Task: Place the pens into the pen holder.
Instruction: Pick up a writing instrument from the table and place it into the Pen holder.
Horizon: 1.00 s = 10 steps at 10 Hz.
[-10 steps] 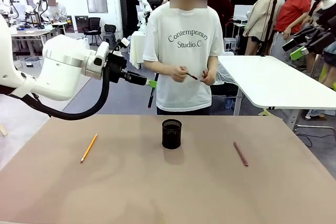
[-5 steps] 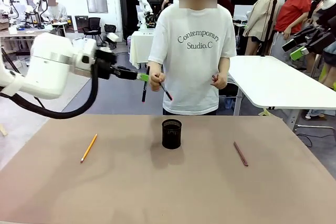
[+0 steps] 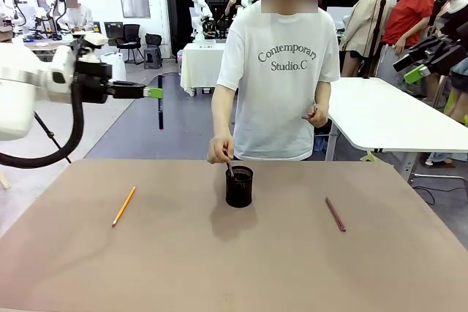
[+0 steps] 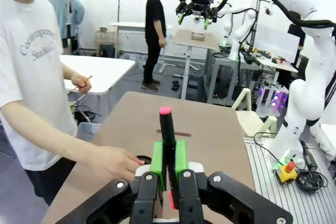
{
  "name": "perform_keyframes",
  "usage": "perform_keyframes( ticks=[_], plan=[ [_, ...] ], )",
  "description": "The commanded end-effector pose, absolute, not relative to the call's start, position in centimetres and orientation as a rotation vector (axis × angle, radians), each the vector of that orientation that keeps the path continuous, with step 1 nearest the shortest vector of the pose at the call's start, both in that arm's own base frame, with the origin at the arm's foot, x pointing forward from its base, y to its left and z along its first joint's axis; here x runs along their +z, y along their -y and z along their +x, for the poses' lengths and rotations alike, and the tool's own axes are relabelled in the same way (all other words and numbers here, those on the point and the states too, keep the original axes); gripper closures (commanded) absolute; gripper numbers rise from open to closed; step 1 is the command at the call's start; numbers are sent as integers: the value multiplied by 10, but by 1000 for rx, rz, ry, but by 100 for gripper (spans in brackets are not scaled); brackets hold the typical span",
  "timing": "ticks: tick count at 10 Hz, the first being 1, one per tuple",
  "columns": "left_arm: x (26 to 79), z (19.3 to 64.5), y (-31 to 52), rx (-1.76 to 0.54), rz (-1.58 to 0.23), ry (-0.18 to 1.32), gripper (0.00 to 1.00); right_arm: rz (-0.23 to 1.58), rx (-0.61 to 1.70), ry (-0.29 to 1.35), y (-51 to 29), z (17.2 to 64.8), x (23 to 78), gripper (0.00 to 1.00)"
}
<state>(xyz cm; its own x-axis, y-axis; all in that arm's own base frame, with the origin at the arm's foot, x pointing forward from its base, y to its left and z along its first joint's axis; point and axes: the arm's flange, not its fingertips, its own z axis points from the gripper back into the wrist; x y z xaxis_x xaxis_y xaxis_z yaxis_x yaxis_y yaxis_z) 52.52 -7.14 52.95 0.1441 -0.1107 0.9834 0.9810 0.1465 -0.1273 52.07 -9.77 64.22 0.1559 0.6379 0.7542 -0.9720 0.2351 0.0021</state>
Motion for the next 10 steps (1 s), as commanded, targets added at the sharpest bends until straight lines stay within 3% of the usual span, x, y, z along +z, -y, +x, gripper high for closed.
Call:
perform_keyframes(
  ticks=[1,10],
  plan=[
    [529,506,61,-1055,-1026,1131,100,572,1249,724,96,519,643,0],
    [534,513,48,-1029,-1029,1119,100,572,1249,724,96,519,643,0]
  ],
)
